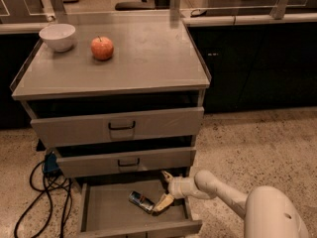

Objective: Place redbull can into bottom drawer

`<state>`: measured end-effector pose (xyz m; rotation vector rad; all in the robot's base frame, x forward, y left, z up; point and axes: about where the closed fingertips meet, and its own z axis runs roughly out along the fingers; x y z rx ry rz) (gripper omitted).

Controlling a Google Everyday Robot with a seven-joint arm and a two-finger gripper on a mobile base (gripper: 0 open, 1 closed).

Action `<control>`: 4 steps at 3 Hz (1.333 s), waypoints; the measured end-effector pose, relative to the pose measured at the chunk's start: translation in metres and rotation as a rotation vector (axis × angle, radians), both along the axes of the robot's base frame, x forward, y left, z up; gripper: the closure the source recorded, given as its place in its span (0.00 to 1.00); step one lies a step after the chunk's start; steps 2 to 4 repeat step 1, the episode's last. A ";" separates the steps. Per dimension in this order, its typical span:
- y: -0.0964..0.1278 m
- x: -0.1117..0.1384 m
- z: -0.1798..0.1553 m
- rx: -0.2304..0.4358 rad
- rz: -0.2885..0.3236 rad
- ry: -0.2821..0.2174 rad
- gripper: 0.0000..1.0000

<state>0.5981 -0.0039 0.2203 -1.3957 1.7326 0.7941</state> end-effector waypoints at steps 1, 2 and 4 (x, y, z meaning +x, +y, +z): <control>0.000 0.000 0.000 0.000 0.000 0.000 0.00; 0.000 0.000 0.000 0.000 0.000 0.000 0.00; 0.000 0.000 0.000 0.000 0.000 0.000 0.00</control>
Offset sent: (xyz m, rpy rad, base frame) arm 0.0000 0.0000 0.0000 0.0000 0.0000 0.0000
